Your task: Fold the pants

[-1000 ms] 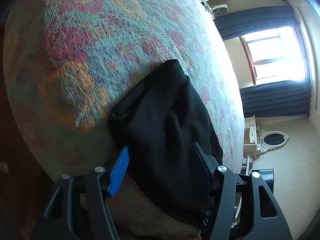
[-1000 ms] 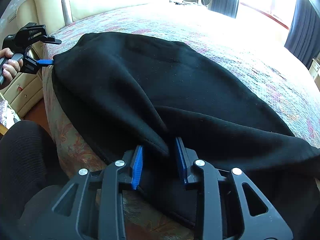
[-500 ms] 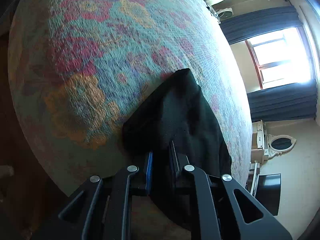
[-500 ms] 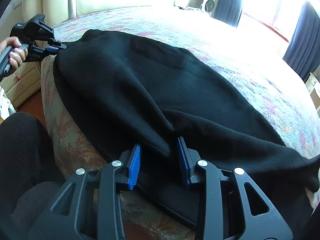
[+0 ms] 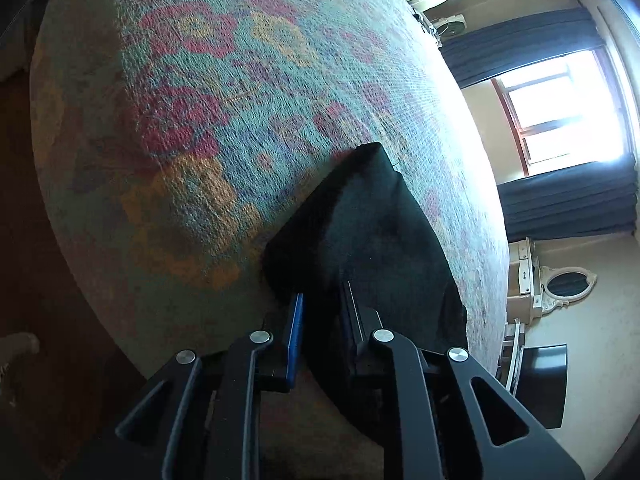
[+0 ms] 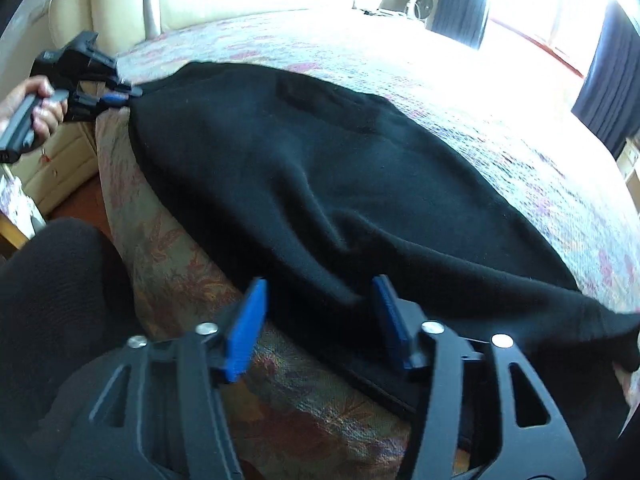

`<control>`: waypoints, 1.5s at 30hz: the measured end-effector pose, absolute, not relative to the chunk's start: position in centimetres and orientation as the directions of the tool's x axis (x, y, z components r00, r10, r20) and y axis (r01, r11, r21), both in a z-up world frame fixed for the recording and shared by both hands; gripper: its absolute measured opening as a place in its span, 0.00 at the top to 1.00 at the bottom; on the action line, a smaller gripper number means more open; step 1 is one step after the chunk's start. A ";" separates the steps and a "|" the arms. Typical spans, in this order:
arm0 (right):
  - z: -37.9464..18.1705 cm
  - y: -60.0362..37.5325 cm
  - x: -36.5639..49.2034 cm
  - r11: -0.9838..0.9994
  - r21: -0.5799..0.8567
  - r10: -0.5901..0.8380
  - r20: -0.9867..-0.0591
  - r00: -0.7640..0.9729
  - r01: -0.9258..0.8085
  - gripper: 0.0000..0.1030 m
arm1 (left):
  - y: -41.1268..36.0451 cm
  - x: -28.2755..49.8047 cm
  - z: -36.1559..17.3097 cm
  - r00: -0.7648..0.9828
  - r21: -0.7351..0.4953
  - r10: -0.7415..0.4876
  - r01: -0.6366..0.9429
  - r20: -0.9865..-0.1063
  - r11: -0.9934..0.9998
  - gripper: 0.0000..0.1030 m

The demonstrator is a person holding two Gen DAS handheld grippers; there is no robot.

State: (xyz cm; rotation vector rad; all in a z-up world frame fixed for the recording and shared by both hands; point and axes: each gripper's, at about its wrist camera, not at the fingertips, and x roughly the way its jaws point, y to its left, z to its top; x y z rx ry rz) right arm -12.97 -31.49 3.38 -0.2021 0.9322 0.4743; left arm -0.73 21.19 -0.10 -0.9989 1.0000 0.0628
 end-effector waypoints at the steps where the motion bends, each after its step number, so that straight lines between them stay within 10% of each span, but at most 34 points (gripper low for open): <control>1: 4.0 -32.8 -12.9 0.895 0.083 0.322 -0.801 0.505 -0.439 0.35 | 21.0 -0.9 0.3 0.579 -0.669 -0.374 -0.463 -0.725 0.581 0.83; 15: 7.2 -66.5 -17.2 0.713 0.522 0.057 -0.709 0.703 0.469 0.35 | 13.1 3.7 0.8 0.538 -0.605 -0.386 -0.321 -0.749 0.728 0.45; 26: 5.3 -69.7 -1.7 0.678 0.457 0.014 -0.791 0.612 0.576 0.36 | 12.0 3.6 -0.6 0.549 -0.655 -0.441 -0.285 -0.710 0.700 0.29; 31: 3.5 -70.5 -0.6 0.646 0.441 -0.007 -0.813 0.583 0.623 0.91 | 11.8 3.8 -0.5 0.547 -0.660 -0.449 -0.281 -0.707 0.697 0.24; 40: 7.6 -71.3 -16.3 0.562 0.658 -0.033 -0.589 0.808 0.502 0.93 | 11.4 4.4 -0.2 0.543 -0.649 -0.442 -0.279 -0.714 0.707 0.24; 45: 2.6 -72.5 -23.7 0.415 0.712 -0.017 -0.617 0.787 0.567 0.93 | 11.5 4.4 -0.5 0.546 -0.650 -0.439 -0.282 -0.714 0.706 0.24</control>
